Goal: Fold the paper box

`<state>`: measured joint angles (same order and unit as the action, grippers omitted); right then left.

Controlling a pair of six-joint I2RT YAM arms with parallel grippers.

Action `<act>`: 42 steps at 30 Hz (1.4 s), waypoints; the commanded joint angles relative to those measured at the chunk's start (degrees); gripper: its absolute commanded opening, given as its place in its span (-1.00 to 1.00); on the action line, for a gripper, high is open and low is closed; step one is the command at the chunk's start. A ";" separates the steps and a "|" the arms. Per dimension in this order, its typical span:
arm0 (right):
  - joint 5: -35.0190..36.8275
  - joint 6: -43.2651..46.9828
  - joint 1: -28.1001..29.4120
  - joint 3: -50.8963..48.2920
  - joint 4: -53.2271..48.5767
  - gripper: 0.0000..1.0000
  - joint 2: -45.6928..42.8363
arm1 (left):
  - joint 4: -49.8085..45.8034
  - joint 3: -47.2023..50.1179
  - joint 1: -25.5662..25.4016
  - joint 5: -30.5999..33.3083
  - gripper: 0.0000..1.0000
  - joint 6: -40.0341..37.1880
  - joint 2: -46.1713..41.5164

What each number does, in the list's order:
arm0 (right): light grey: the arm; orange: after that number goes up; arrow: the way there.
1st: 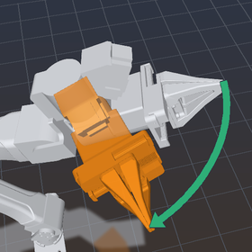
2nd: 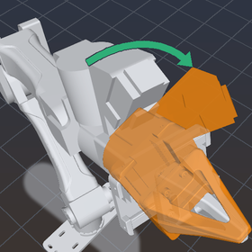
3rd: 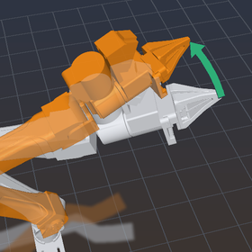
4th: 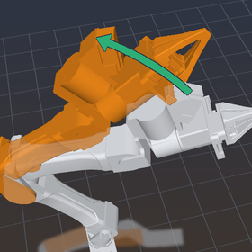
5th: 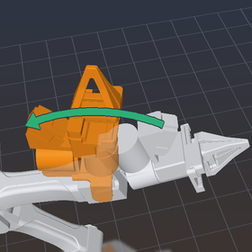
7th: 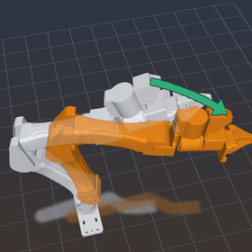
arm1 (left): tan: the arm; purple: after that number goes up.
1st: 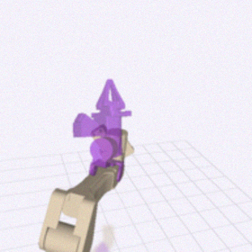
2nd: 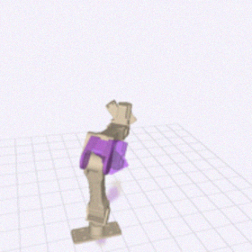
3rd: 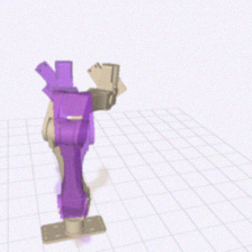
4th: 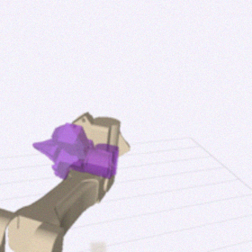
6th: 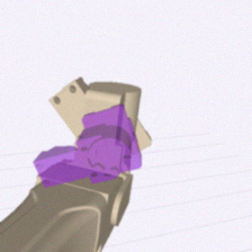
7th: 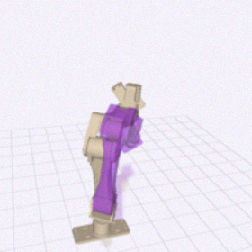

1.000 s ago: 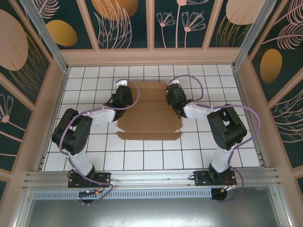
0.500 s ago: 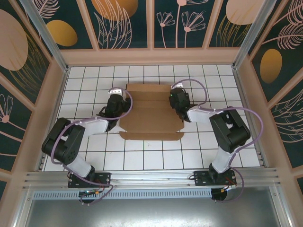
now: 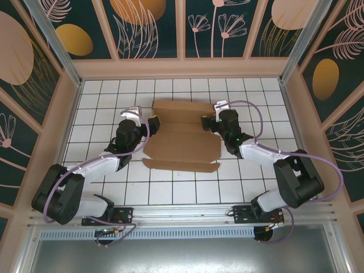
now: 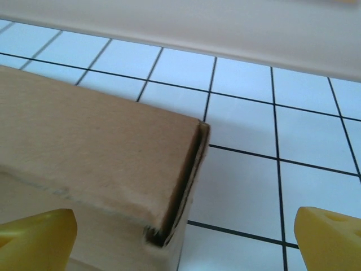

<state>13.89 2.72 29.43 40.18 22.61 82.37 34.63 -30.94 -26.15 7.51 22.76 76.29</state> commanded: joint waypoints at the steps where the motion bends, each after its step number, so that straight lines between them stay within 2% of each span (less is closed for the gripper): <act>1: -5.70 1.61 0.78 -3.33 5.56 0.96 -4.18 | 4.56 0.65 0.44 -2.29 0.69 -0.38 -3.10; 4: -9.22 2.38 1.24 -6.30 8.44 0.90 -9.24 | 2.56 -2.81 0.70 -3.11 0.68 0.09 -4.13; 8: -7.22 0.42 0.30 -6.56 8.04 0.91 -13.57 | -1.02 -8.62 1.45 -3.89 0.72 0.93 -2.98; 10: -8.90 -2.87 -1.59 -4.63 5.99 0.91 -13.82 | -2.90 -11.65 2.52 -5.21 0.72 2.07 -0.89; 16: -15.69 -14.14 -7.30 6.20 -5.27 0.89 -7.76 | -2.46 -15.89 6.80 -13.20 0.59 6.94 7.04; 23: -17.33 -17.63 -9.38 9.52 -8.52 0.68 -1.25 | 1.75 -15.64 7.93 -19.18 0.43 10.25 13.91; 29: -16.51 -19.97 -9.57 8.07 -7.92 0.42 2.93 | 1.31 -14.82 7.92 -16.74 0.18 12.64 17.37; 33: -16.48 -20.44 -9.40 6.66 -7.14 0.32 4.20 | 0.73 -13.66 7.93 -16.28 -0.01 14.44 19.44; 35: -16.31 -19.90 -9.22 6.73 -7.61 0.31 3.67 | 0.20 -13.45 7.92 -15.57 -0.04 15.14 19.73; 36: -16.07 -19.65 -9.13 7.08 -8.16 0.32 3.17 | -0.12 -13.45 7.93 -15.39 -0.01 15.14 19.48; 38: -15.14 -17.41 -8.69 7.99 -9.44 0.44 0.54 | -1.56 -14.11 7.95 -13.99 0.26 14.59 17.34; 40: -13.30 -14.89 -8.49 9.04 -10.79 0.59 -2.24 | -3.73 -15.41 7.88 -12.28 0.40 13.17 14.50; 42: -11.93 -11.35 -8.36 10.61 -12.16 0.62 -4.73 | -7.23 -17.92 7.91 -10.18 0.51 11.34 11.84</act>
<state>-1.19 -13.72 20.47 48.25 13.08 82.48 32.71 -46.11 -18.41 -6.52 36.27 92.51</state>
